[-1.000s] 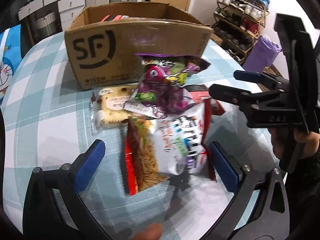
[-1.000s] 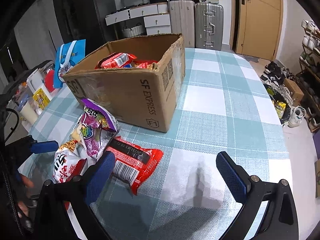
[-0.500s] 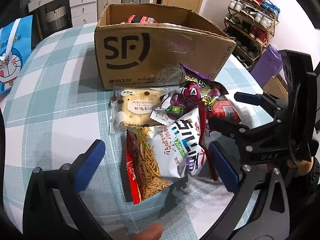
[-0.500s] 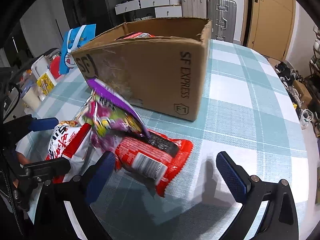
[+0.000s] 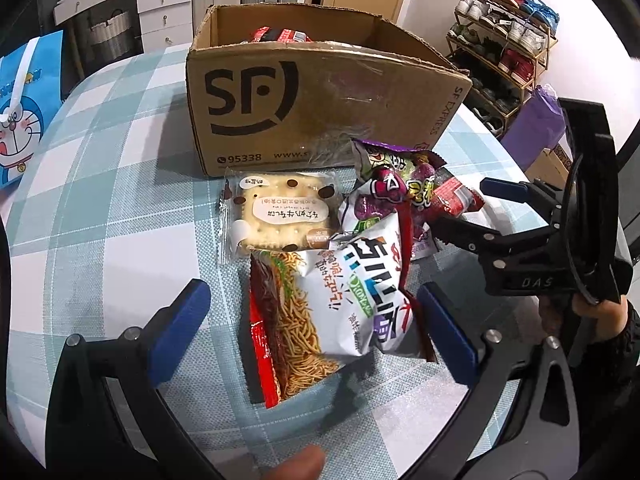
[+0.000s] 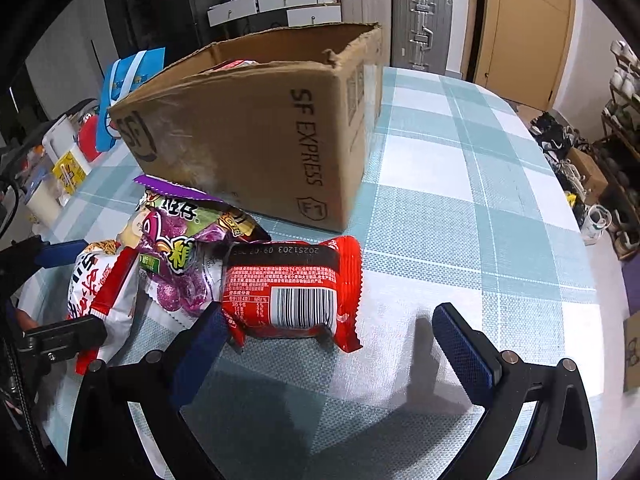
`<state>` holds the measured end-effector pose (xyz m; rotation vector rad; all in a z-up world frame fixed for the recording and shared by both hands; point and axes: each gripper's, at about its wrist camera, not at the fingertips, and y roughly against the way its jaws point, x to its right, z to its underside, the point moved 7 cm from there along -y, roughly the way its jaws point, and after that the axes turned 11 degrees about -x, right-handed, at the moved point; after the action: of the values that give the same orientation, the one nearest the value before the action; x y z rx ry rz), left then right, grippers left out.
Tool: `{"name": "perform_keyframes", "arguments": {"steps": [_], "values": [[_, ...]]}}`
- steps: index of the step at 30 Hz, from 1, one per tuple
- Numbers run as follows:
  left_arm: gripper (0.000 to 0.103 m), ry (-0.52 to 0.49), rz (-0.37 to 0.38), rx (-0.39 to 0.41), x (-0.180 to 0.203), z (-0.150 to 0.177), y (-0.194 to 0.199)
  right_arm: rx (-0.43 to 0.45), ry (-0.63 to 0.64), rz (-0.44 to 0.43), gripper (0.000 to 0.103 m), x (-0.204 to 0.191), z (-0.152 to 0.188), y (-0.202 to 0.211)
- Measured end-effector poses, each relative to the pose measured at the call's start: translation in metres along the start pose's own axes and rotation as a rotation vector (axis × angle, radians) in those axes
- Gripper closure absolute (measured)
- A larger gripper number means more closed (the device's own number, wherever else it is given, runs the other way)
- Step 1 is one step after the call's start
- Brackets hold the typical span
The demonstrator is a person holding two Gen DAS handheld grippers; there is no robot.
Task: Organize snacks
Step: 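Move the right gripper to the red wafer pack while the left gripper approaches the white noodle bag, then grasp the red wafer pack with the right gripper while the left gripper grasps the white noodle bag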
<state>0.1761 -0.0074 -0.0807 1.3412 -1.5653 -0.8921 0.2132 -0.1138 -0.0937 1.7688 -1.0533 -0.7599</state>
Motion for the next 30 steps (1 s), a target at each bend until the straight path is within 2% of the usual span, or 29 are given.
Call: {"name": "perform_keyframes", "arguments": {"steps": [6,12,14,19,20,25,30], "values": [[0.0,-0.002,-0.001,0.0,-0.001,0.002,-0.001,0.026,0.022,0.051,0.002,-0.006,-0.002,0.0],[0.0,-0.002,-0.002,0.002,-0.001,0.002,0.0,0.036,0.041,0.026,0.022,-0.015,-0.003,0.001],[0.0,-0.006,-0.005,0.004,0.0,0.002,0.001,0.041,0.063,0.02,0.033,-0.019,-0.002,0.004],[0.0,-0.015,-0.017,0.003,0.002,0.002,0.002,0.045,0.09,0.003,0.046,-0.022,0.0,0.01],[0.0,-0.015,-0.017,0.002,0.003,0.002,0.002,0.047,0.091,-0.003,0.054,-0.021,0.0,0.013],[0.0,-0.006,-0.006,-0.007,0.003,0.003,0.002,0.056,0.093,0.004,0.057,-0.011,0.001,0.024],[0.0,0.009,0.01,-0.024,0.002,0.004,-0.002,0.113,0.052,0.014,0.057,0.005,-0.001,0.045]]}}
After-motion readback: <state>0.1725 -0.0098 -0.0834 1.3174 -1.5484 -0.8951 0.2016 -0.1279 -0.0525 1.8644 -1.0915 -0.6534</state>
